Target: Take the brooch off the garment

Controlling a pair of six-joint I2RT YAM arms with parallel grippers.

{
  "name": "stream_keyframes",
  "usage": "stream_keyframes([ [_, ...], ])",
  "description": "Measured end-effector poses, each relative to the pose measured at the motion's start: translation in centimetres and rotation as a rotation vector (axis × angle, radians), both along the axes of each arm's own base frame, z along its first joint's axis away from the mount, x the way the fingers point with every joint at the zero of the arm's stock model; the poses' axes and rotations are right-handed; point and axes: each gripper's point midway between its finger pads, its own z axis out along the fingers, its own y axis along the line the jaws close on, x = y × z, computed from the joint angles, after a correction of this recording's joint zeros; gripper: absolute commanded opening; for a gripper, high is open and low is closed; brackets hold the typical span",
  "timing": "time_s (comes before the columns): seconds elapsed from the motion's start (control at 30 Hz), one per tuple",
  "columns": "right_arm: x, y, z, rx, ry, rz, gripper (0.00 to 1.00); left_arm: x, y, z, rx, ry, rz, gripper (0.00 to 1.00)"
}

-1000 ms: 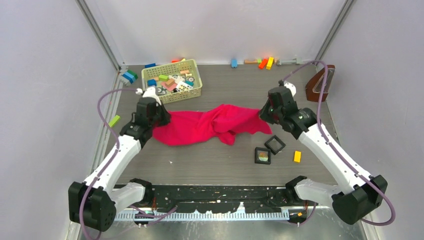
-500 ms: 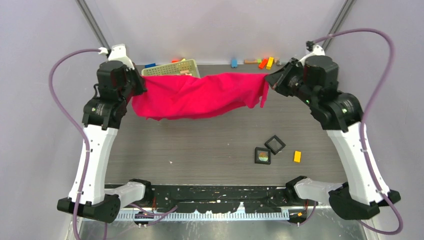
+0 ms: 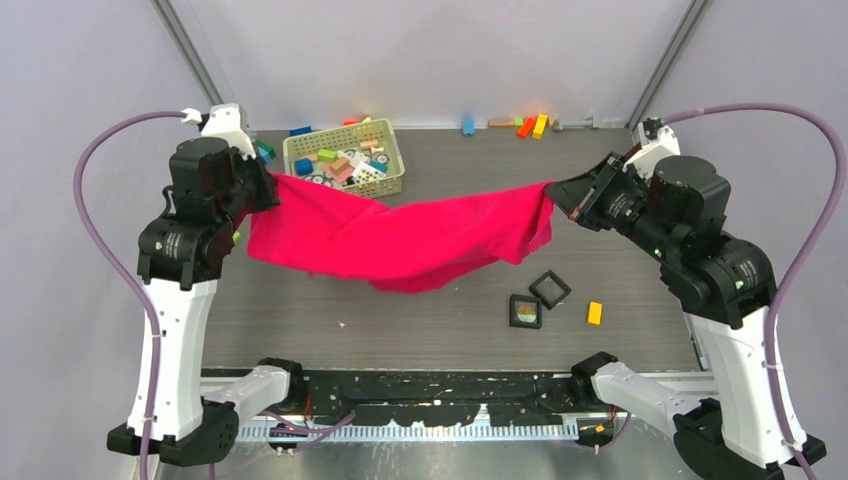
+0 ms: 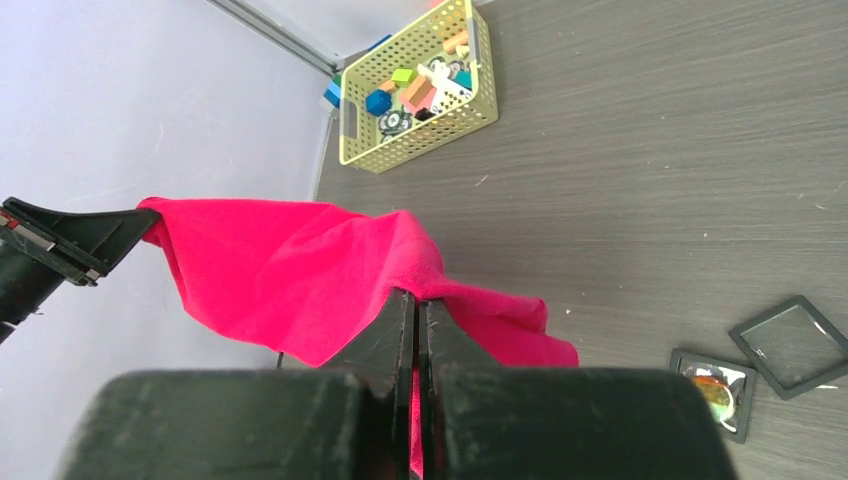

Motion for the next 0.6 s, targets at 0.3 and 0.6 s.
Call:
stream_keyframes([
  [0.3,4.2,0.6,-0.7,-0.074,0.045,-0.049,0.0,5.1,-0.6,-3.0,0.029,0.144,0.002,0.0],
  [0.6,6.8,1.2,5.4,-0.037,-0.082,-0.079,0.0,7.6,-0.4,2.5,-0.023,0.038,0.001,0.0],
])
